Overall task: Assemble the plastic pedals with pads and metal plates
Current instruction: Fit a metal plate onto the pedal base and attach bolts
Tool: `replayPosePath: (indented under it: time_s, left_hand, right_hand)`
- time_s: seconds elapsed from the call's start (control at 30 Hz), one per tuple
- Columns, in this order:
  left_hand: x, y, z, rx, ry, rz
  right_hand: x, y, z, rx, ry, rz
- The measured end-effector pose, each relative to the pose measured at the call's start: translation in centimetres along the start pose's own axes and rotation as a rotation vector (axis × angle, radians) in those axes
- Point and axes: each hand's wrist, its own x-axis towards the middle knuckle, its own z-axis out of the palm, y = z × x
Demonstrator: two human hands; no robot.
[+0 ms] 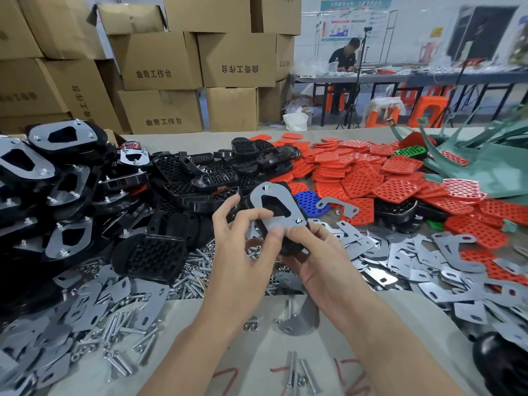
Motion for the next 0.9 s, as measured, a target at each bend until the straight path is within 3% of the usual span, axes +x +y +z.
replayPosePath:
  time_s: [0.9]
  left_hand:
    - [-0.12, 0.19, -0.02, -0.02, -0.053, -0.006]
  right_hand:
    - [0.09, 0.1, 0.23, 0.026, 0.03, 0.007]
